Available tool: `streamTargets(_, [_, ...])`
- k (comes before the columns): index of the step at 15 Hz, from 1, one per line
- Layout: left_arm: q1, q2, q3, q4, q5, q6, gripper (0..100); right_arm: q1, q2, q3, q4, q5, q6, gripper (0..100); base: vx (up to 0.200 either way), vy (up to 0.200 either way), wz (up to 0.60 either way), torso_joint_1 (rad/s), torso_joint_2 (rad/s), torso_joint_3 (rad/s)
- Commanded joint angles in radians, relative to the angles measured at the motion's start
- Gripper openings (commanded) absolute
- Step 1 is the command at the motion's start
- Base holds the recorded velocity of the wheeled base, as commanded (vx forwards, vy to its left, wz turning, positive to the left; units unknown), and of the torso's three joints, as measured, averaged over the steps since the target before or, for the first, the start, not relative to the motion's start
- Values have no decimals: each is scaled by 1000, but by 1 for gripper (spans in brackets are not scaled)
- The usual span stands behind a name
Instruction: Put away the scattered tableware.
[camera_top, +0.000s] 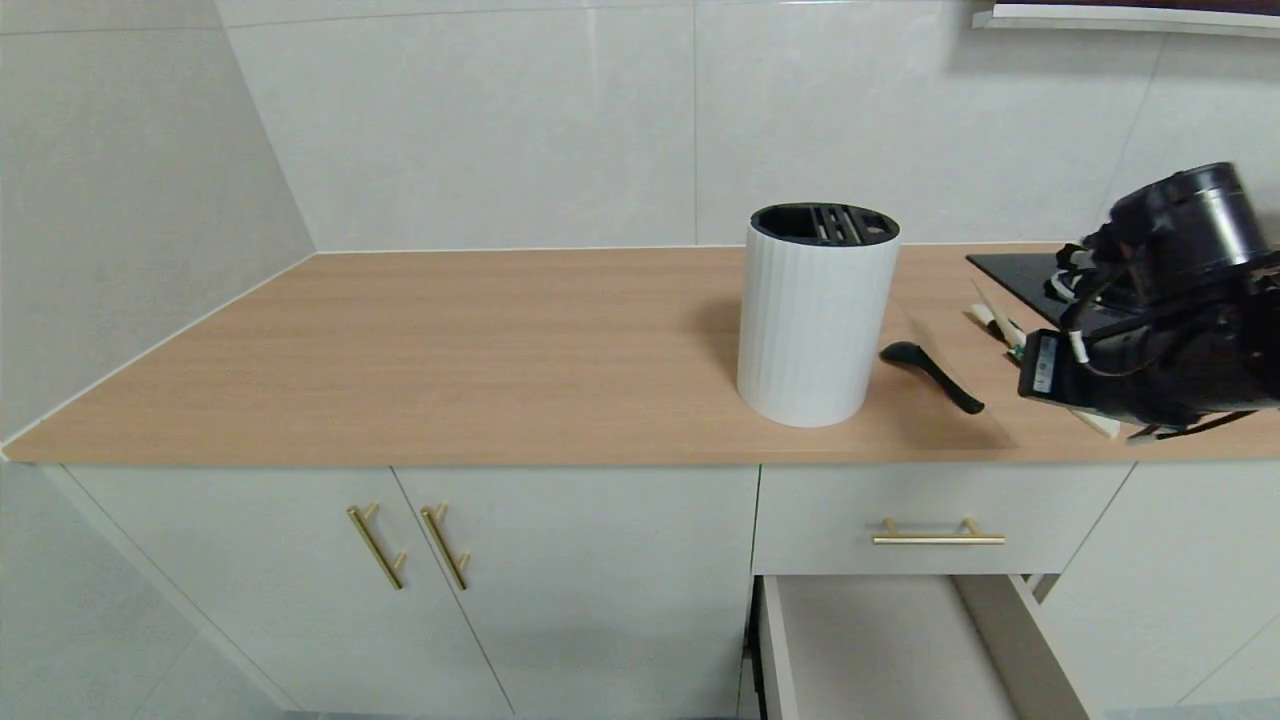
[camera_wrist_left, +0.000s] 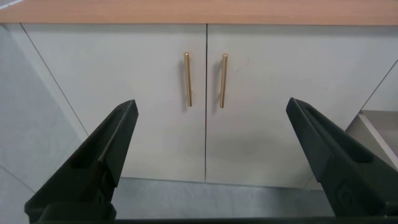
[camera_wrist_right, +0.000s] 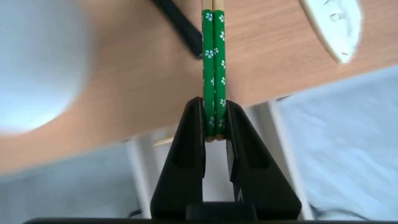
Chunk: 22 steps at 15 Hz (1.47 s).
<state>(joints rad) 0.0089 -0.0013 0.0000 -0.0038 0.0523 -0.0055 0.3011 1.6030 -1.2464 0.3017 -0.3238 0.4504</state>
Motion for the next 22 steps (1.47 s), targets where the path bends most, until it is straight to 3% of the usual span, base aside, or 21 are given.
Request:
streamTargets(1, [0, 1, 0, -1, 0, -1, 100, 0, -291, 119, 8, 149, -3, 0, 0, 0, 0, 0, 0, 0])
streamTargets(4, [0, 1, 0, -1, 1, -1, 100, -3, -426, 205, 19, 184, -6, 0, 0, 0, 0, 0, 0, 0])
streamTargets(8, [0, 1, 0, -1, 0, -1, 100, -2, -541, 243, 139, 229, -70, 0, 0, 0, 0, 0, 0, 0])
streamTargets(10, [0, 1, 0, -1, 0, -1, 100, -2, -603, 245, 240, 382, -144, 0, 0, 0, 0, 0, 0, 0])
streamTargets(13, [0, 1, 0, -1, 0, -1, 100, 20, -548, 245, 422, 440, -254, 0, 0, 0, 0, 0, 0, 0])
streamTargets(15, [0, 1, 0, -1, 0, -1, 100, 61, -476, 248, 493, 466, -260, 0, 0, 0, 0, 0, 0, 0])
streamTargets(22, [0, 1, 0, -1, 0, -1, 100, 153, -187, 315, 504, 470, -251, 0, 0, 0, 0, 0, 0, 0])
